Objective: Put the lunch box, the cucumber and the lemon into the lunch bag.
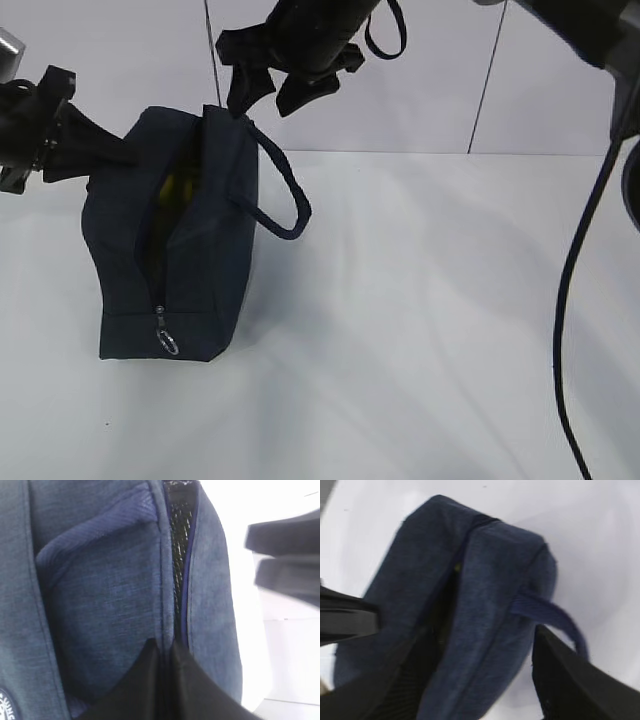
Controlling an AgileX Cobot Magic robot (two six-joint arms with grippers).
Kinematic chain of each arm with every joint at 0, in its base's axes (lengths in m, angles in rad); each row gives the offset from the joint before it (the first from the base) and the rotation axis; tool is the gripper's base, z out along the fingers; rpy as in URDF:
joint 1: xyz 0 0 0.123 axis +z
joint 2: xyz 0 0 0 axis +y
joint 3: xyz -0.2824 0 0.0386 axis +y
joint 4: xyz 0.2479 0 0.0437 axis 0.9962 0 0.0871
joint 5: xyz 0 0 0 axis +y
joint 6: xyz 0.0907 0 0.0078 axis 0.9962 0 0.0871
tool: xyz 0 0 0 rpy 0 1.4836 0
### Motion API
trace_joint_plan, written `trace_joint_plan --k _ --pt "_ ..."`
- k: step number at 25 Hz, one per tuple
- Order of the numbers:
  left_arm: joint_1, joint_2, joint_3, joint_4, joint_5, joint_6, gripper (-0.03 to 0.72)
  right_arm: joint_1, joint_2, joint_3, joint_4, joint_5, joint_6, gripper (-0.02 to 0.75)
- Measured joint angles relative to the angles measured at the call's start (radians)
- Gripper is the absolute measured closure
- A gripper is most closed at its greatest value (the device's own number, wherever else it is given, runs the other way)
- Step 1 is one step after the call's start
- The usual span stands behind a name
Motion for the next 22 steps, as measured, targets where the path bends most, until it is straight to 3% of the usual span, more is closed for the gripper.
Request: trace_joint_plan --k 4,12,22 --pt "0.000 0.000 0.000 0.000 -0.019 0.000 0.680 0.000 -0.015 -0.002 -0.019 0.000 0.080 0.231" --pt "0.000 0.000 0.000 0.000 -0.058 0.028 0.680 0.000 -0.004 -0.002 0.116 0.002 0.235 0.231" --pt "0.000 0.000 0.000 0.000 -0.093 0.041 0.680 0.002 0.022 0.050 0.134 0.002 0.274 0.232"
